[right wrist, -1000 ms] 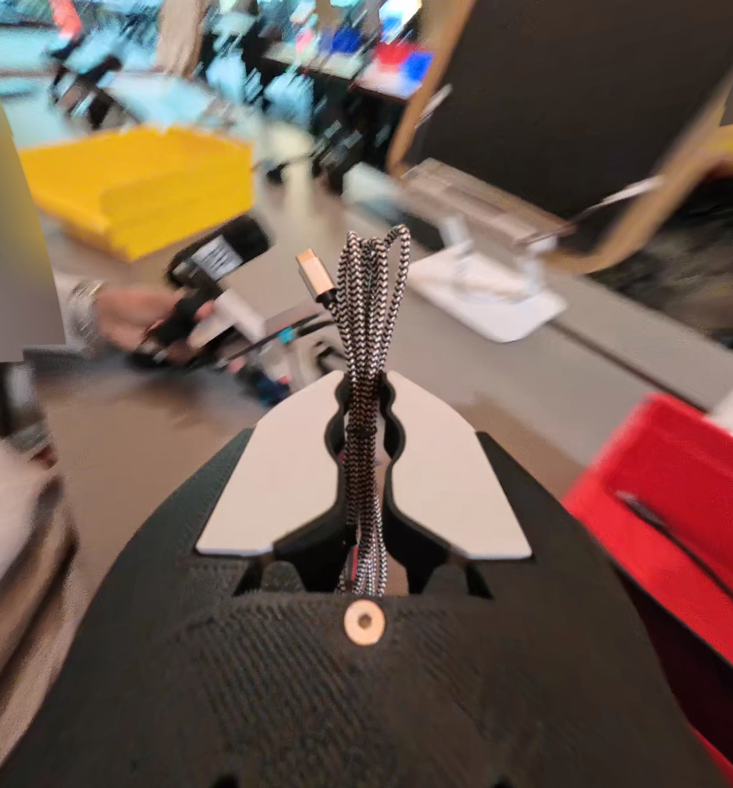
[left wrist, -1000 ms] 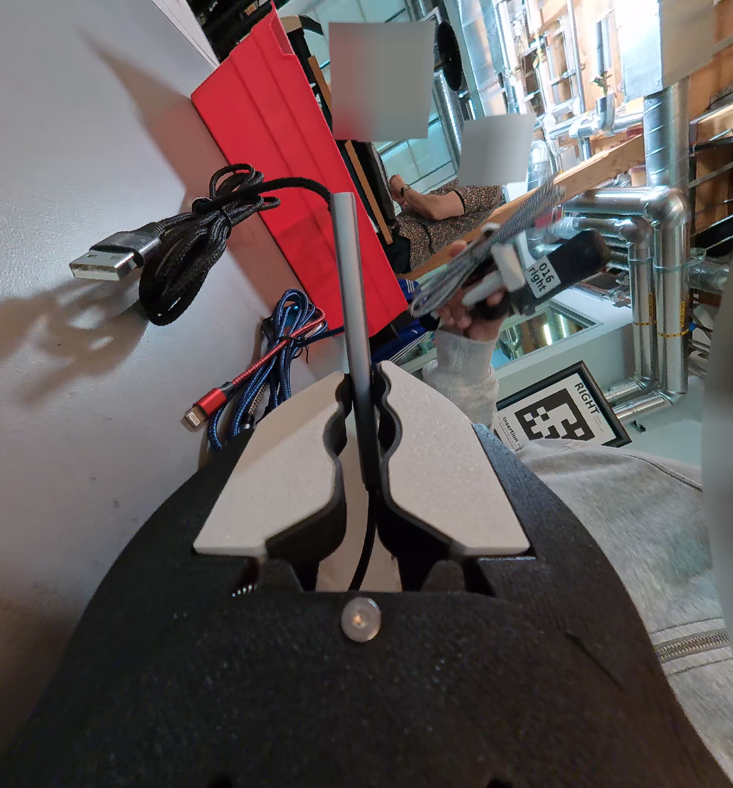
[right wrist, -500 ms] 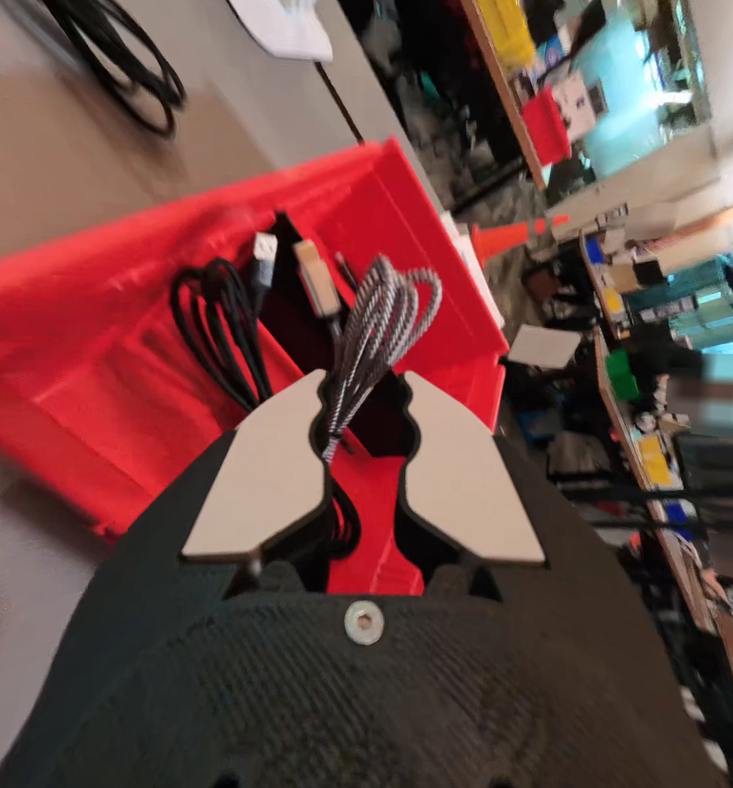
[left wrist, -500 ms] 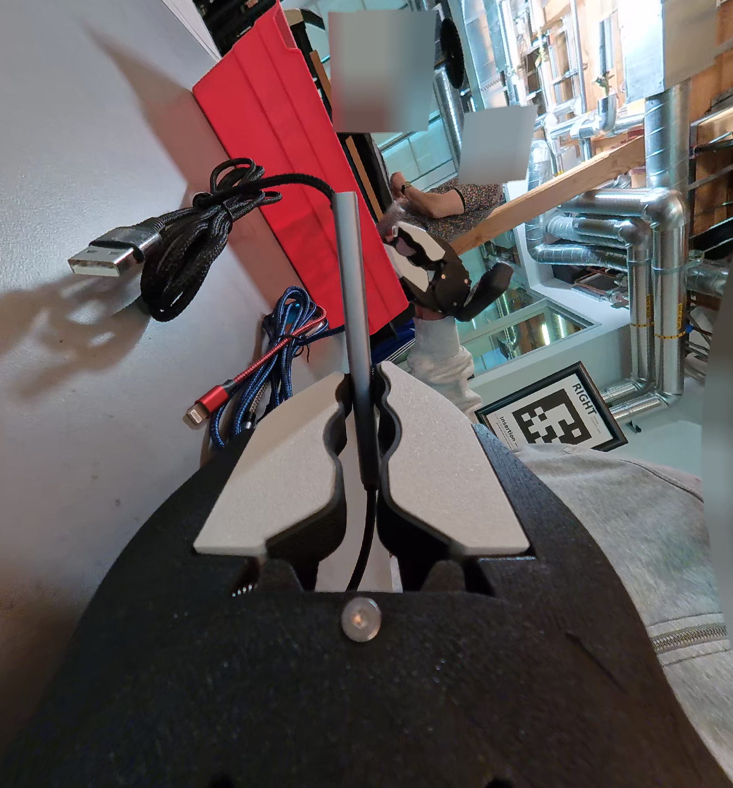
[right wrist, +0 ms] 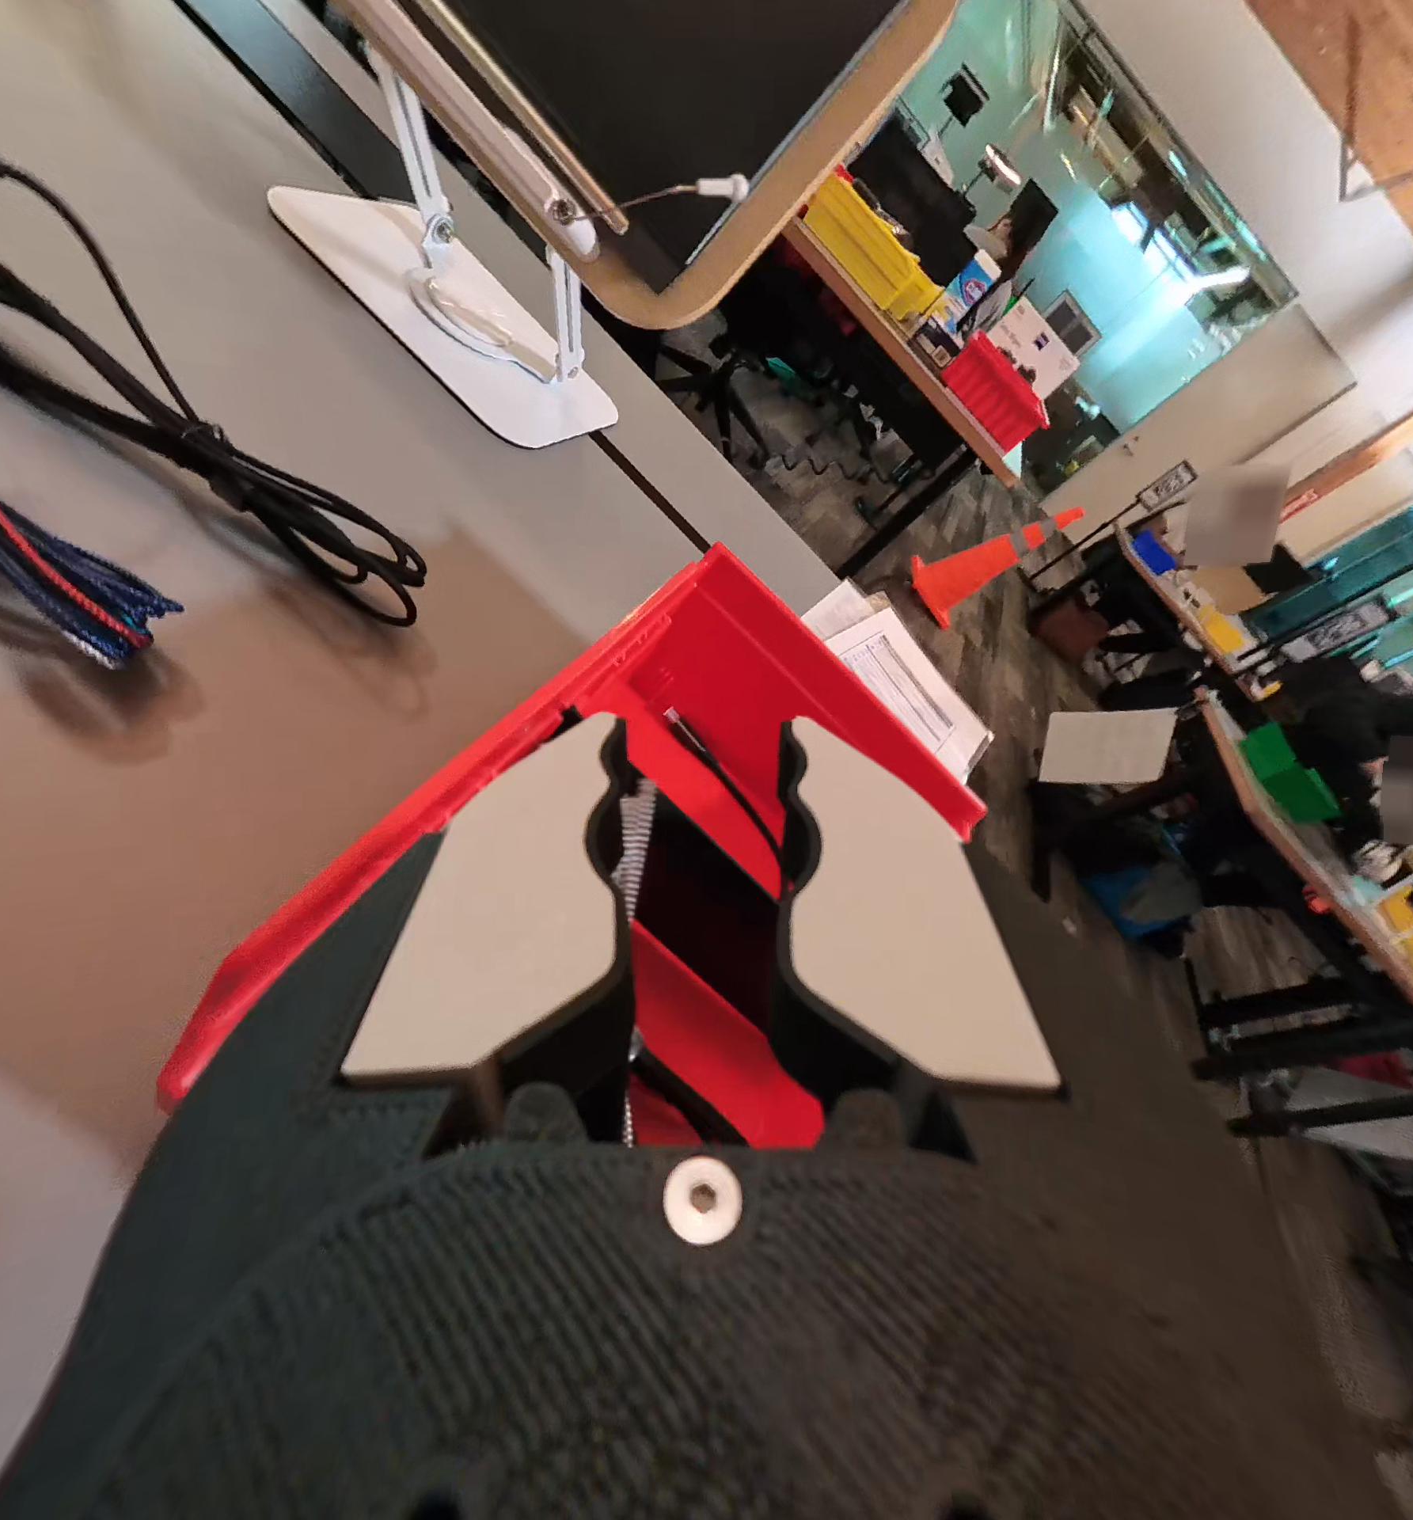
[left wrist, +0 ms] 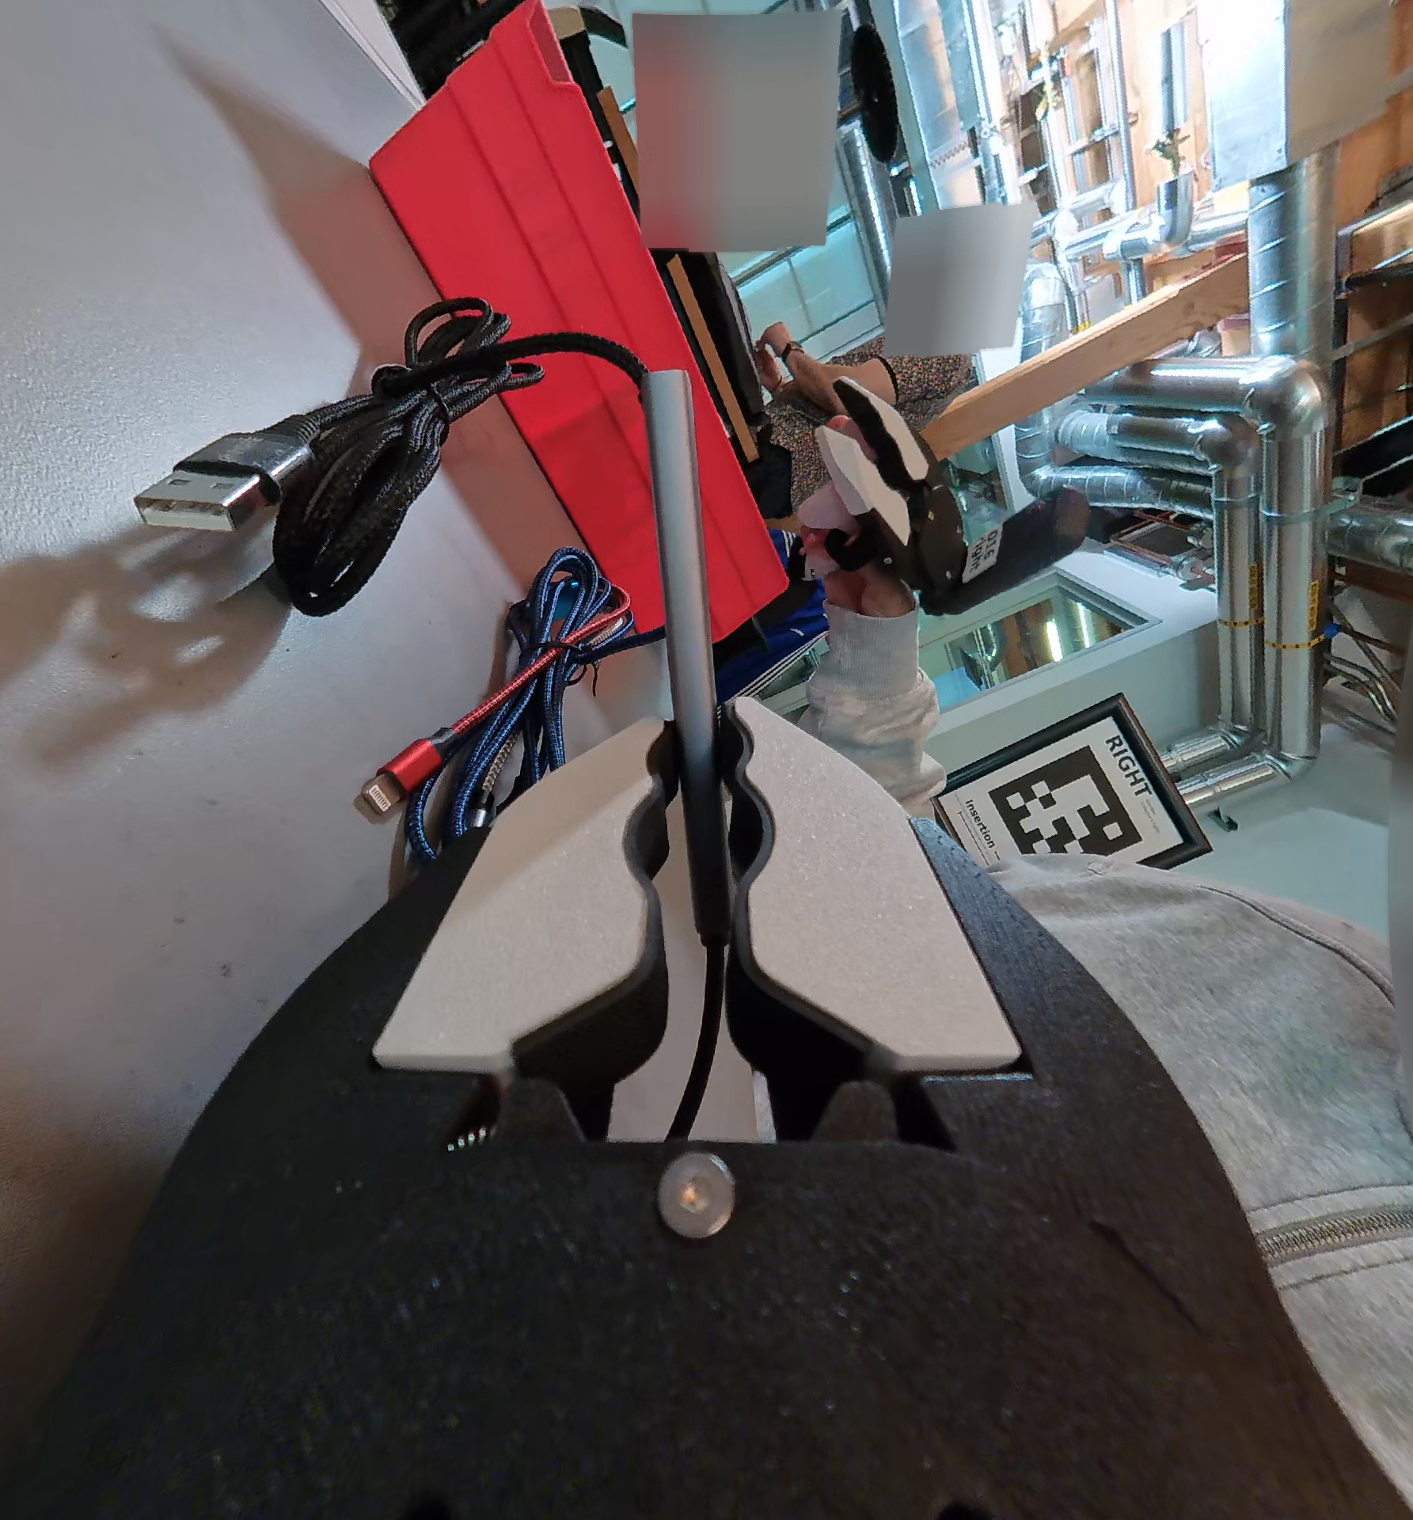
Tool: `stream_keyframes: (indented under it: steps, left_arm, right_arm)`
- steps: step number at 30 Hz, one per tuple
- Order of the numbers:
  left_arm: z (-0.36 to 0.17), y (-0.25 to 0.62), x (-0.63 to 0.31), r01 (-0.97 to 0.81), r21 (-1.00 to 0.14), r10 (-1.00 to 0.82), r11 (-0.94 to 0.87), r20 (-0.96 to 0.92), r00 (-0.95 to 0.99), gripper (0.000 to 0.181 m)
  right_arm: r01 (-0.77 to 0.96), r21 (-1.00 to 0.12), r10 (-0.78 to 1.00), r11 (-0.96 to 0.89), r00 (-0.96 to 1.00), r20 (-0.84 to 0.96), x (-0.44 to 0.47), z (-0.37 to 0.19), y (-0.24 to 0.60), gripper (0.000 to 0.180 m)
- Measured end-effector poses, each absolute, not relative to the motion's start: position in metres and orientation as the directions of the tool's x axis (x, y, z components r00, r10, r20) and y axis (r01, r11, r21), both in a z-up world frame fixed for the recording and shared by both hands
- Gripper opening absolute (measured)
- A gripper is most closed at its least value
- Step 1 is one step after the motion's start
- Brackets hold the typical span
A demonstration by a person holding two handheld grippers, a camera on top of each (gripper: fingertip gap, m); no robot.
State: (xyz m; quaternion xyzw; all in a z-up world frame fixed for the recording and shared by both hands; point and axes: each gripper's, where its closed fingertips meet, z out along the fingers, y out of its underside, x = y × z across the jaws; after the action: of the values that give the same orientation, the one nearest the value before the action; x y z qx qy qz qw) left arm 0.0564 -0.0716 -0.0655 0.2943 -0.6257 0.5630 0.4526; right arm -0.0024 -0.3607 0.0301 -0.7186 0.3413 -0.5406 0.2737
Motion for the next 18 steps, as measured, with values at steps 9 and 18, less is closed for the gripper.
stream_keyframes:
  steps: [9,18]
  left_arm:
    - [-0.065,-0.071,0.056,-0.879,-0.435,0.144,0.196,0.899,-0.413,0.011]
    - [-0.064,-0.075,0.029,-0.784,-0.535,0.206,0.316,0.845,-0.493,0.012]
  right_arm:
    - [-0.335,-0.867,-0.929,-0.369,0.098,0.357,-0.001,0.008,-0.394,0.049]
    - [-0.17,-0.985,-0.8,0.023,0.588,-0.12,0.016,0.019,-0.18,0.032]
